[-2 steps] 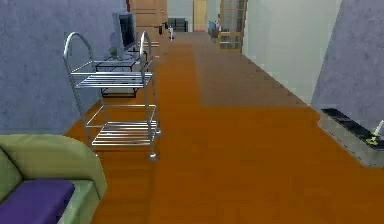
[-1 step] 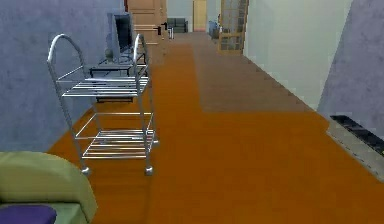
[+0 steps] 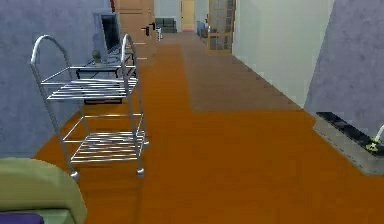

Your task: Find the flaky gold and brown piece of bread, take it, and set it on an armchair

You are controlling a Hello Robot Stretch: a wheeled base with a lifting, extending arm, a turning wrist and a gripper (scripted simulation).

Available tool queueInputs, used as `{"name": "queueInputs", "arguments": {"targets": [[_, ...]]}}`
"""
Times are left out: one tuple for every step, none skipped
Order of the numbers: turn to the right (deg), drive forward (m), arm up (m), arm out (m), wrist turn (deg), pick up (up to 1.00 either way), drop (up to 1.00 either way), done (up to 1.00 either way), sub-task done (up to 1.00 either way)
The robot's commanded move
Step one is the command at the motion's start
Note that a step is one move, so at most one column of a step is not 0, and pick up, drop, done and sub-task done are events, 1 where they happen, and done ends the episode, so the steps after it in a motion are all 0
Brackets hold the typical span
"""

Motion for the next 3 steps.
{"name": "queueInputs", "arguments": {"targets": [[0.0,1.00,0.00,0.00,0.0,0.00,0.00,0.00,0.00],[3.0,0.00,0.00,0.00,0.0,0.00,0.00,0.00,0.00],[0.0,1.00,0.00,0.00,0.0,0.00,0.00,0.00,0.00]]}}
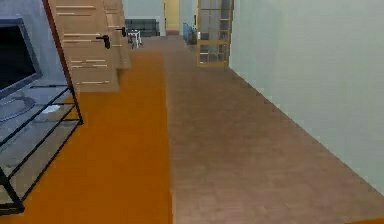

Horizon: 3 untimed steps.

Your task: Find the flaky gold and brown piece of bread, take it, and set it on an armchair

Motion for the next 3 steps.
{"name": "queueInputs", "arguments": {"targets": [[0.0,0.30,0.00,0.00,0.0,0.00,0.00,0.00,0.00],[-3.0,0.00,0.00,0.00,0.0,0.00,0.00,0.00,0.00],[0.0,1.00,0.00,0.00,0.0,0.00,0.00,0.00,0.00]]}}
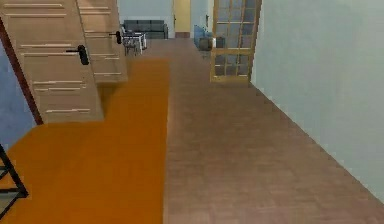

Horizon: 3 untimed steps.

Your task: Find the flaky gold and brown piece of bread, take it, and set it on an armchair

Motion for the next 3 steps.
{"name": "queueInputs", "arguments": {"targets": [[-3.0,0.00,0.00,0.00,0.0,0.00,0.00,0.00,0.00],[0.0,1.00,0.00,0.00,0.0,0.00,0.00,0.00,0.00],[0.0,1.00,0.00,0.00,0.0,0.00,0.00,0.00,0.00]]}}
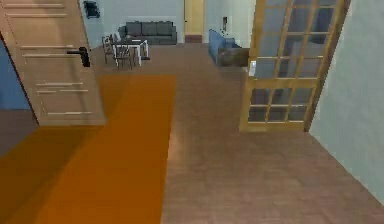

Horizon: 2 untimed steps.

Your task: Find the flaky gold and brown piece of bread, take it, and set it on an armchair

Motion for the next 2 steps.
{"name": "queueInputs", "arguments": {"targets": [[0.0,1.00,0.00,0.00,0.0,0.00,0.00,0.00,0.00],[0.0,1.00,0.00,0.00,0.0,0.00,0.00,0.00,0.00]]}}
